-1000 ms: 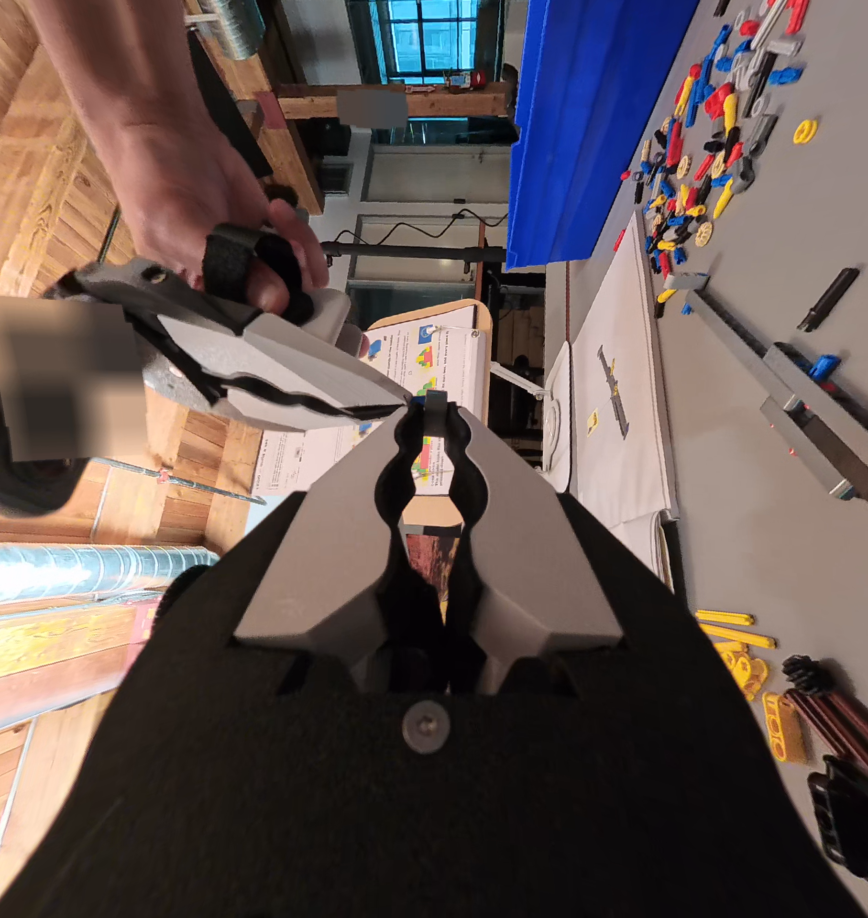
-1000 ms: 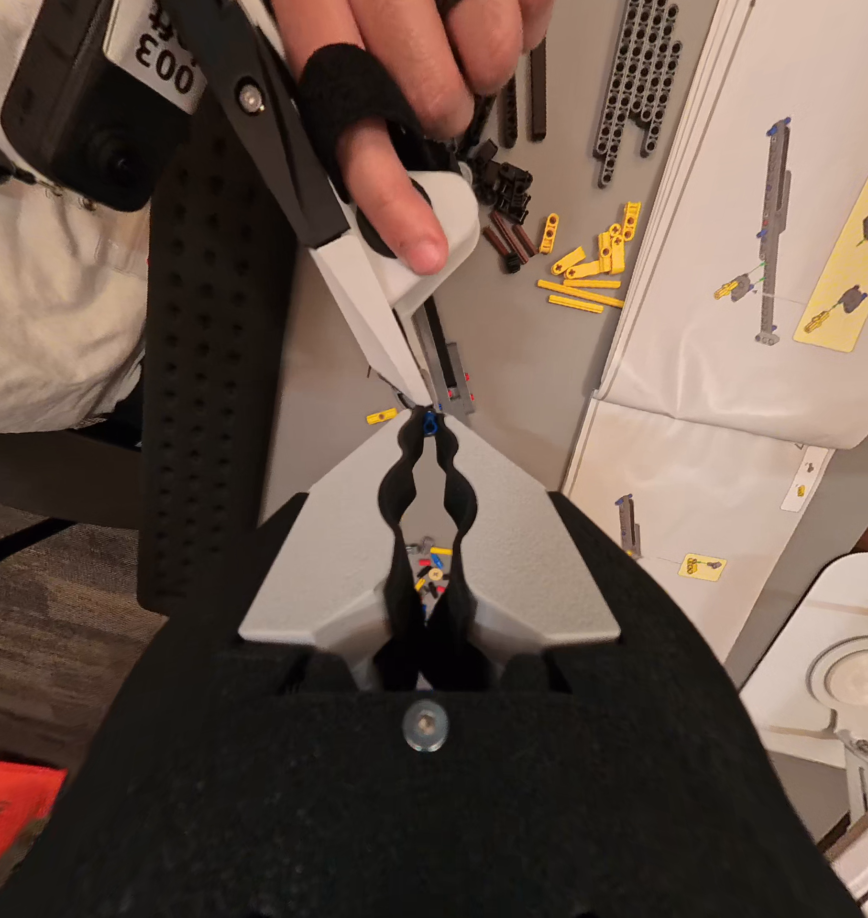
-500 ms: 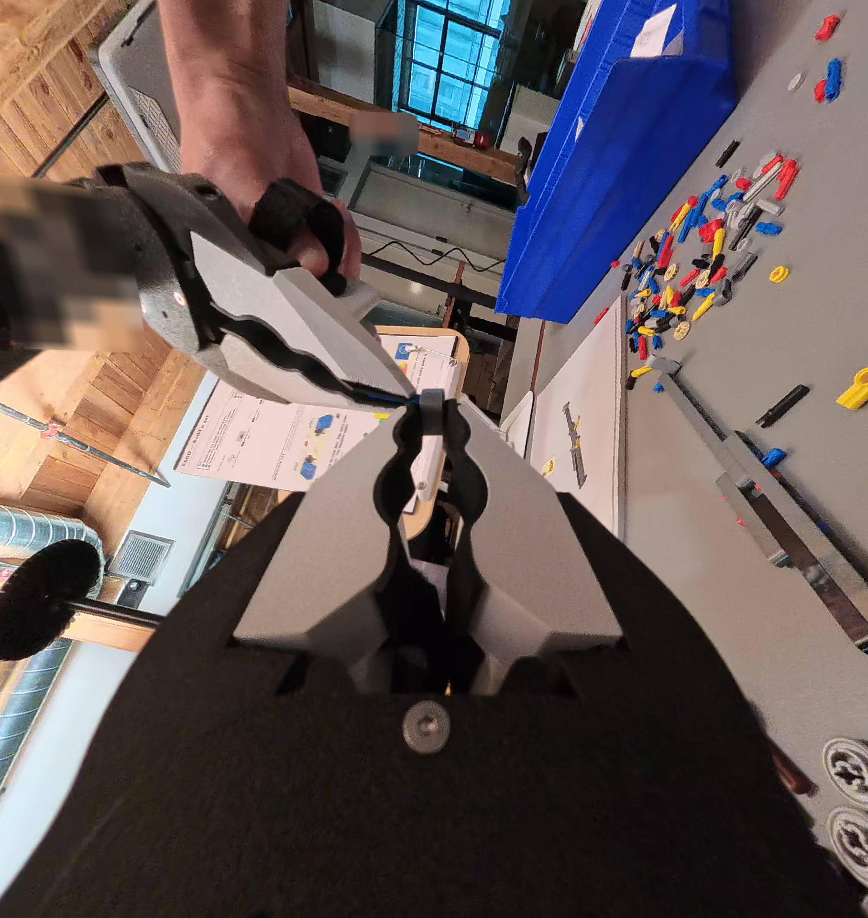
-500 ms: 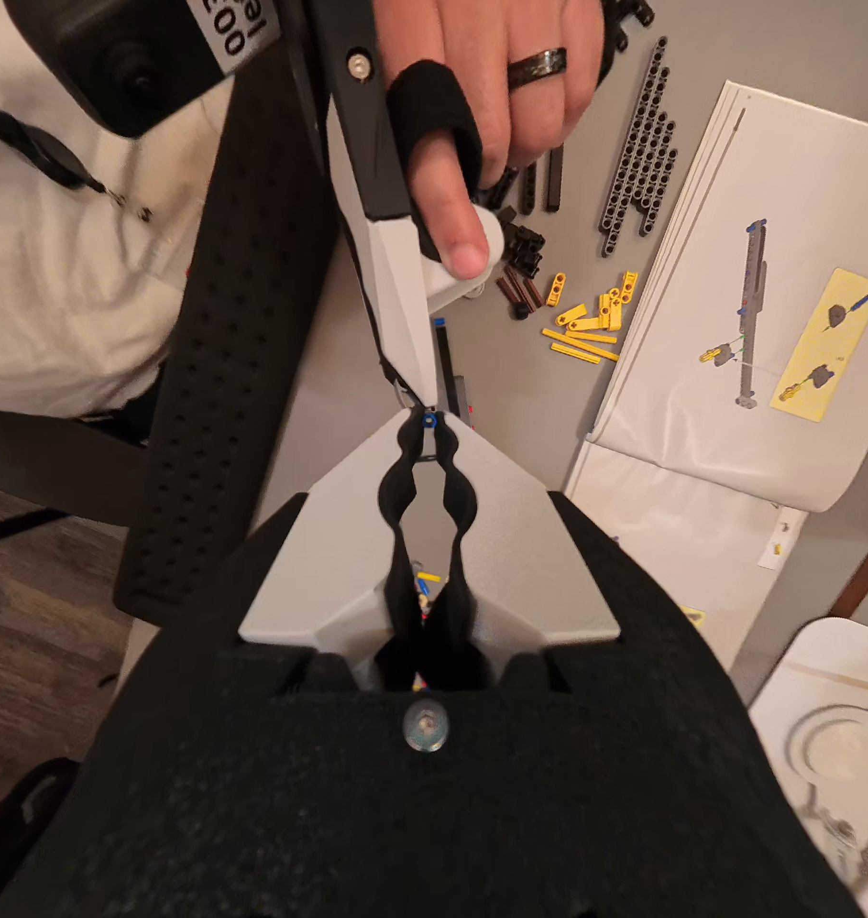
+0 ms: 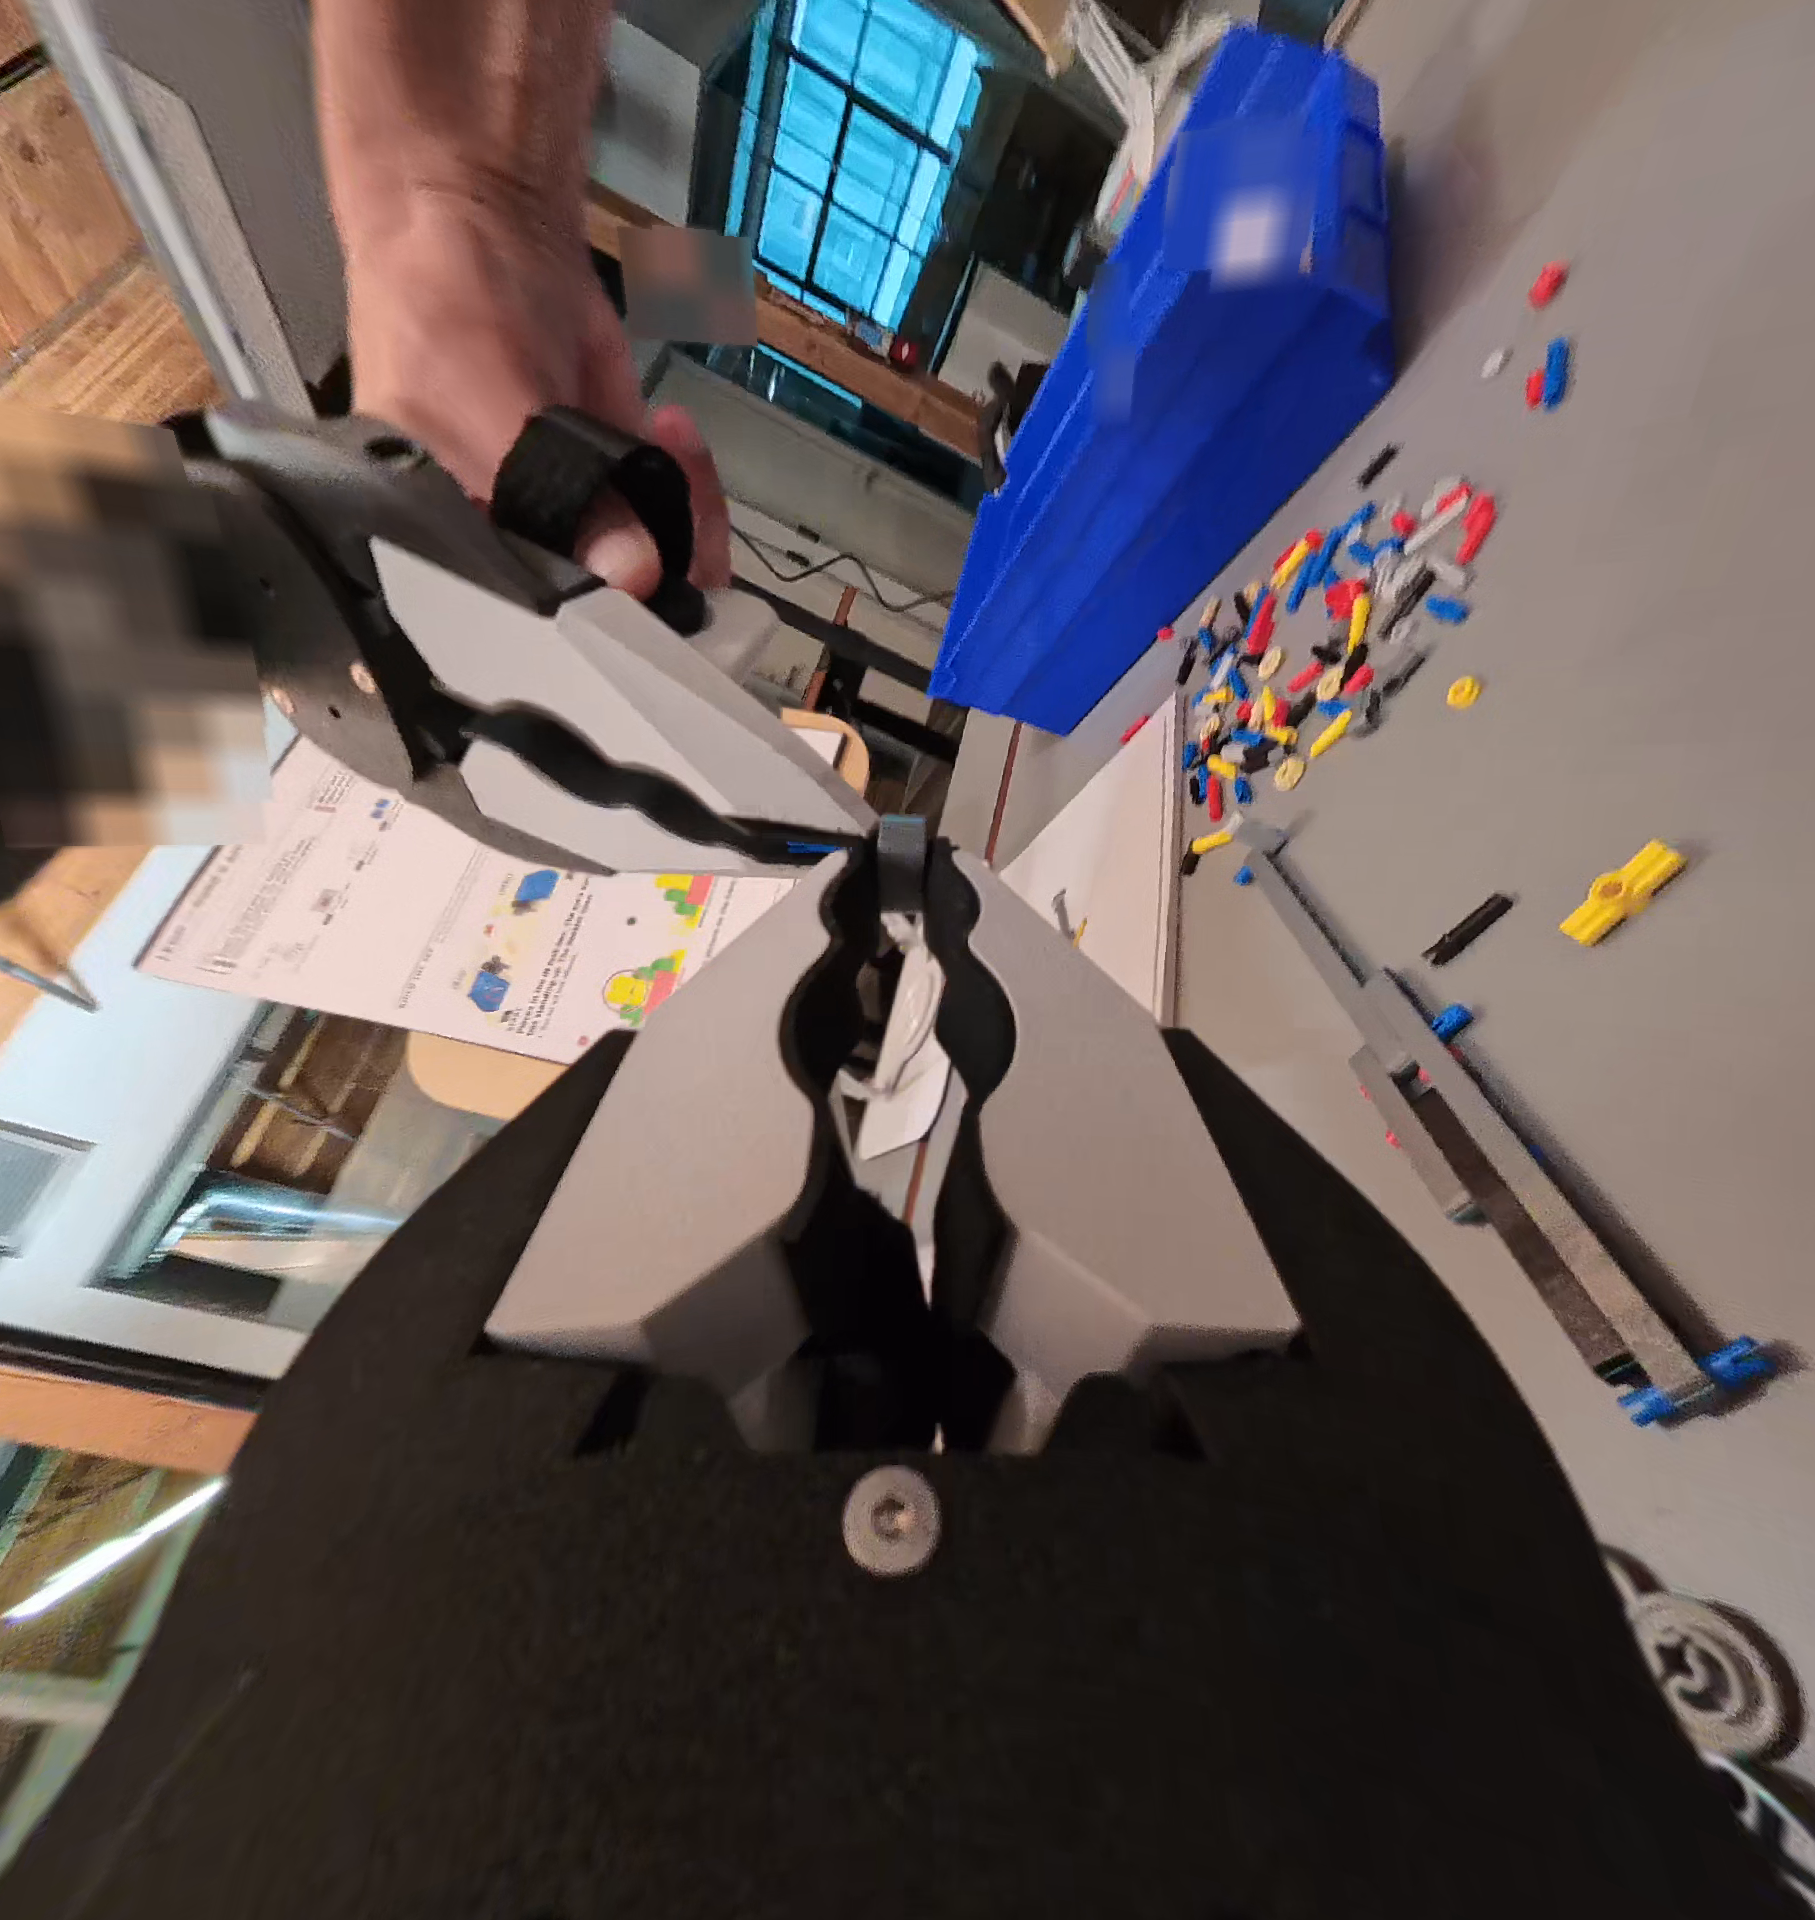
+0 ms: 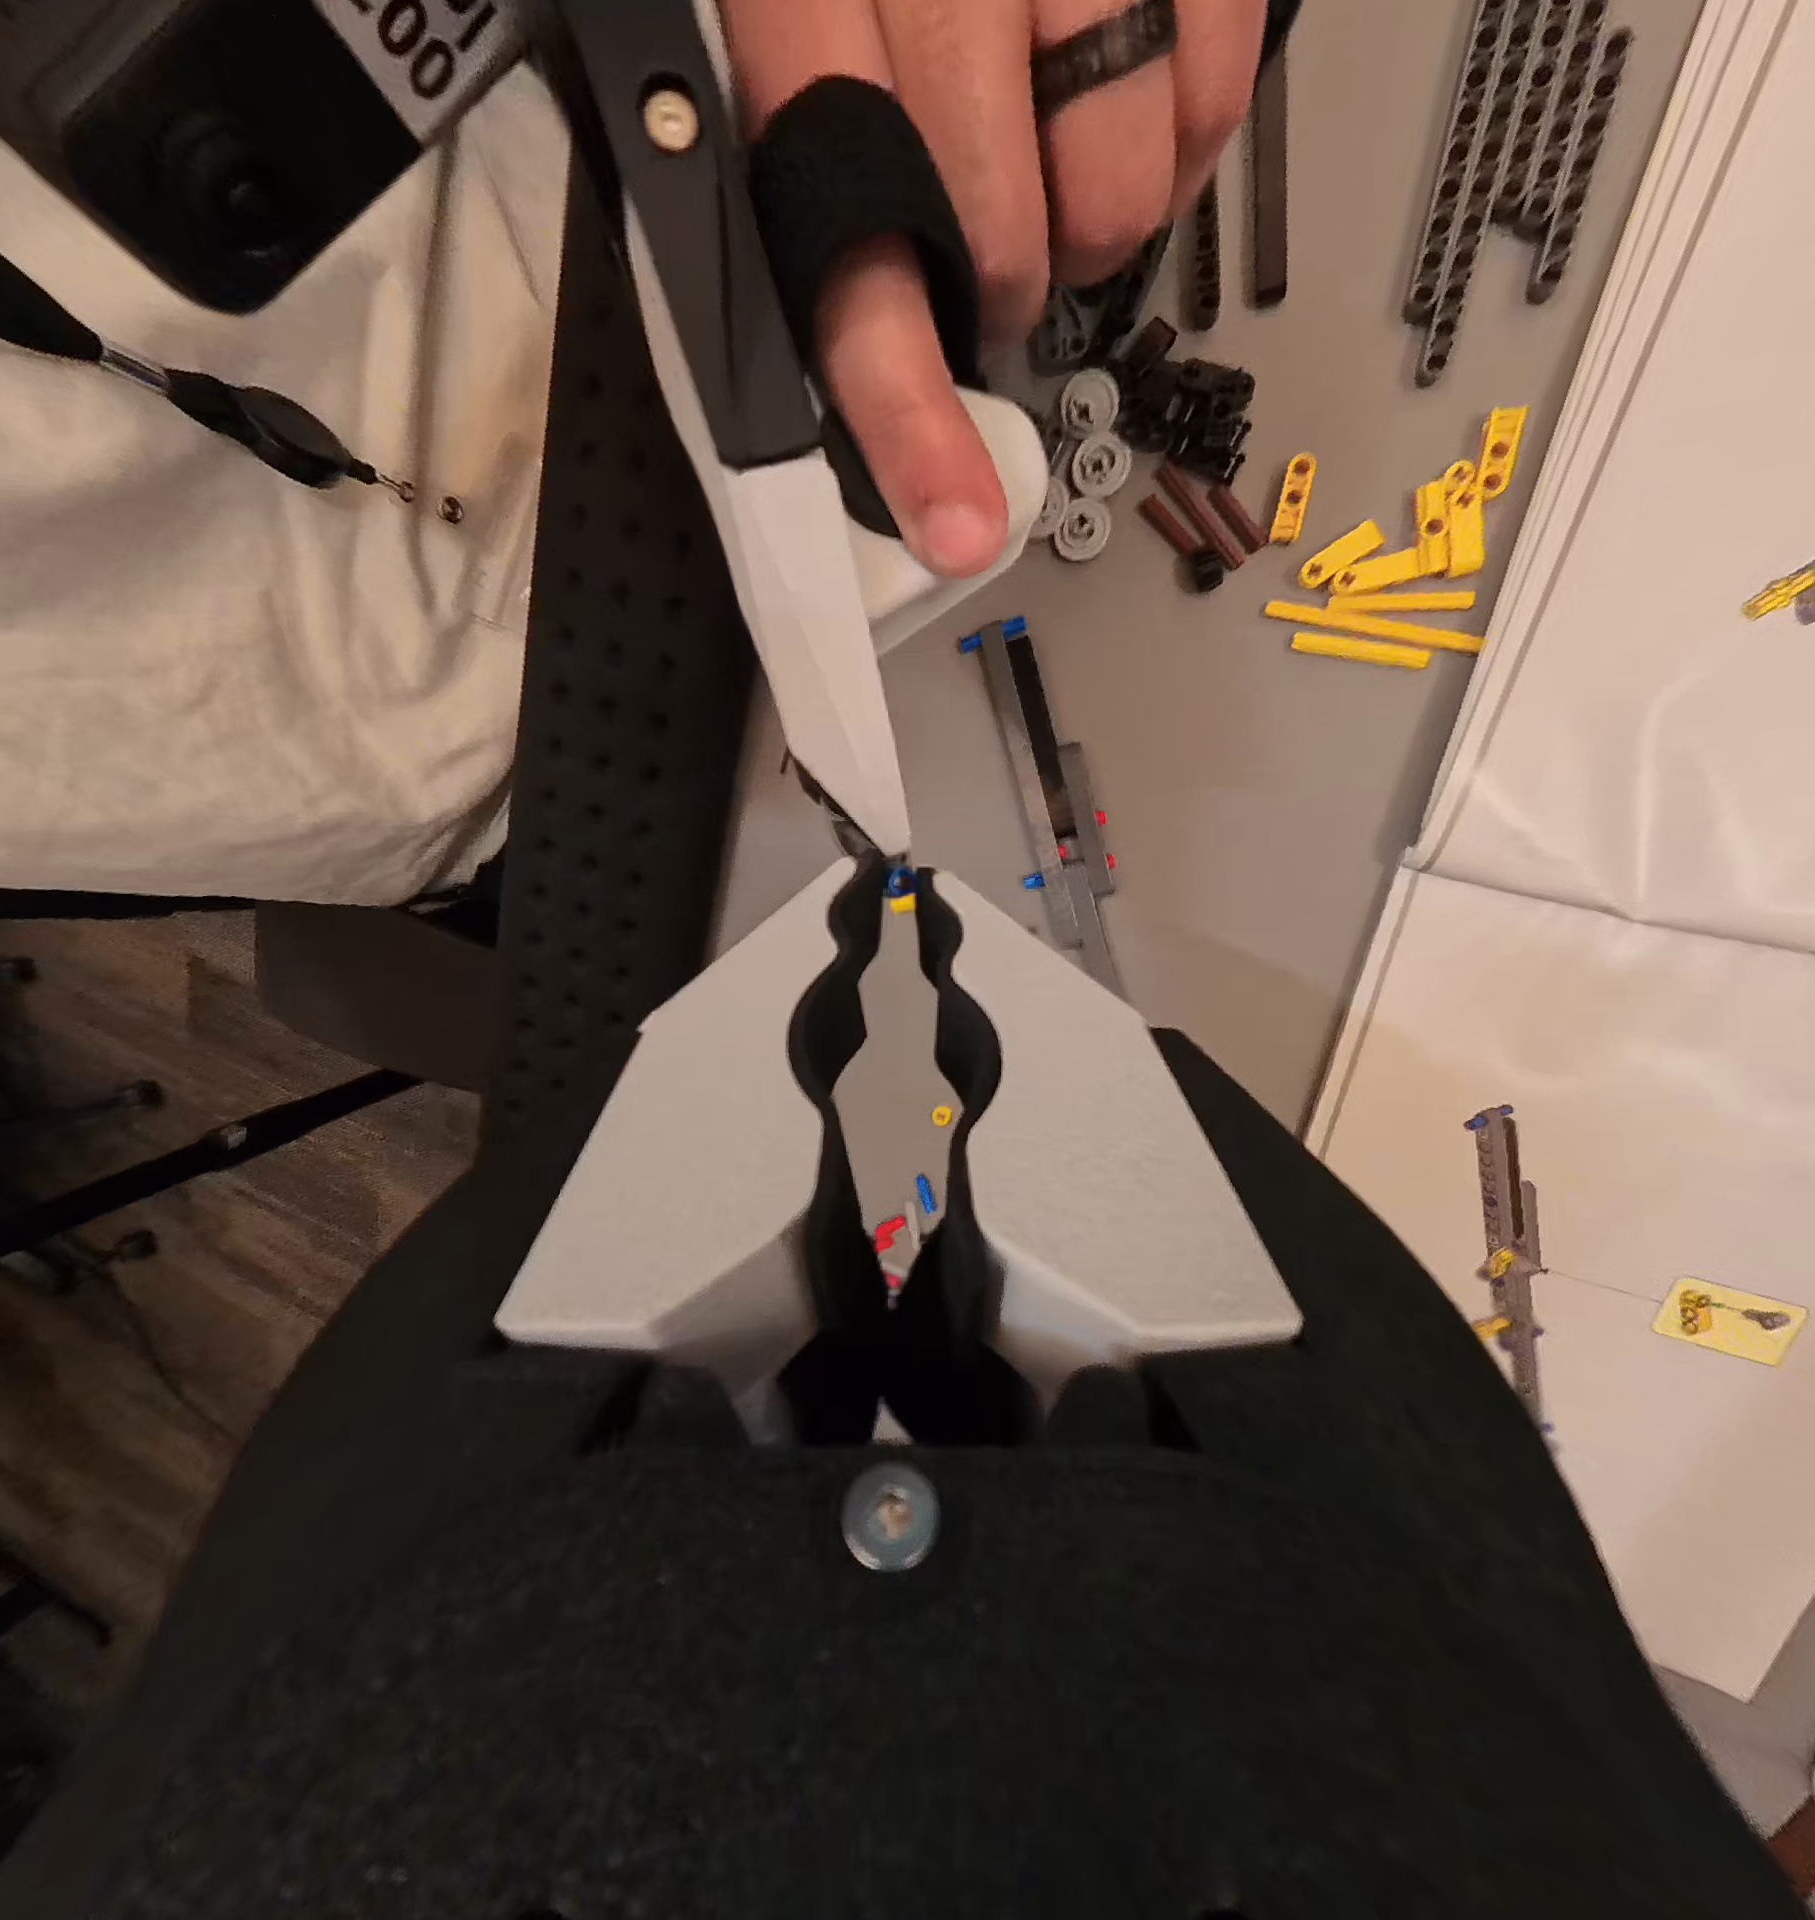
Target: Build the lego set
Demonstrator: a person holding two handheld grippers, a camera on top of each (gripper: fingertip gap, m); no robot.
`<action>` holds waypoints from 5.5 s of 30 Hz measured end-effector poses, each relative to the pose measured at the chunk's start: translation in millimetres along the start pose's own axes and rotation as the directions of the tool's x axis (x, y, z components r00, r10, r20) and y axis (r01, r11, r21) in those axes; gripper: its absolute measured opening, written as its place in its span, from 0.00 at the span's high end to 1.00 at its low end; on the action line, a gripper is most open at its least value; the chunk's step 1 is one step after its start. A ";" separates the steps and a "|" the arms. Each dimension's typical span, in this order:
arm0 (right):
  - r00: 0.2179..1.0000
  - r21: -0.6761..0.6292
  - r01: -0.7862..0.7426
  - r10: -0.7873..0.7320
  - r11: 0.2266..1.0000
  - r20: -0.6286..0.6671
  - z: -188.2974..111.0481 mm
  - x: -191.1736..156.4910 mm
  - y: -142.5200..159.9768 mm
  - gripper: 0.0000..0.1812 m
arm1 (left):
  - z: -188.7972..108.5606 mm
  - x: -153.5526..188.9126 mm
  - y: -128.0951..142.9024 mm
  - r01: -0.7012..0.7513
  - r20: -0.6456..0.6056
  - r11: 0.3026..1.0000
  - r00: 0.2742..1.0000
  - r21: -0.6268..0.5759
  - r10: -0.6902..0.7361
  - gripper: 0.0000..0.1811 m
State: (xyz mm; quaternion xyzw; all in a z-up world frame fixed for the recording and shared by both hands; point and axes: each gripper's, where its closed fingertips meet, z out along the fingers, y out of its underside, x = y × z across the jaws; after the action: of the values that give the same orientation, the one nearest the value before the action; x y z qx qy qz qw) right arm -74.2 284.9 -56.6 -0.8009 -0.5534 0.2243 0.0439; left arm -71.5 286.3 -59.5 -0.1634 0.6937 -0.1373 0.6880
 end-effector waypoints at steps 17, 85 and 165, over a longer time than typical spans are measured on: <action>0.764 -0.148 0.286 -0.318 0.947 -0.561 -11.8 13.1 -15.9 0.83 | -13.1 -18.5 5.3 0.625 -0.267 0.774 0.767 0.102 -0.583 0.96; 0.601 0.886 -0.012 0.711 0.463 -0.364 17.9 137.0 46.8 0.91 | -30.1 -15.2 205.8 0.957 0.207 0.011 0.074 -0.289 -0.975 0.96; 0.594 0.803 0.042 0.632 0.594 -0.498 -1.1 128.2 86.7 0.96 | -2.2 100.3 20.5 0.746 -0.306 0.343 0.194 -0.571 -0.932 0.89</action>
State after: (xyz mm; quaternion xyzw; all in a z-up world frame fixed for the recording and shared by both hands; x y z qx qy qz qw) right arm 38.1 368.0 -123.0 -0.8121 -0.1797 0.0844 0.5488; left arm -74.5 263.2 -159.2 -0.5678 0.6699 -0.4319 0.2056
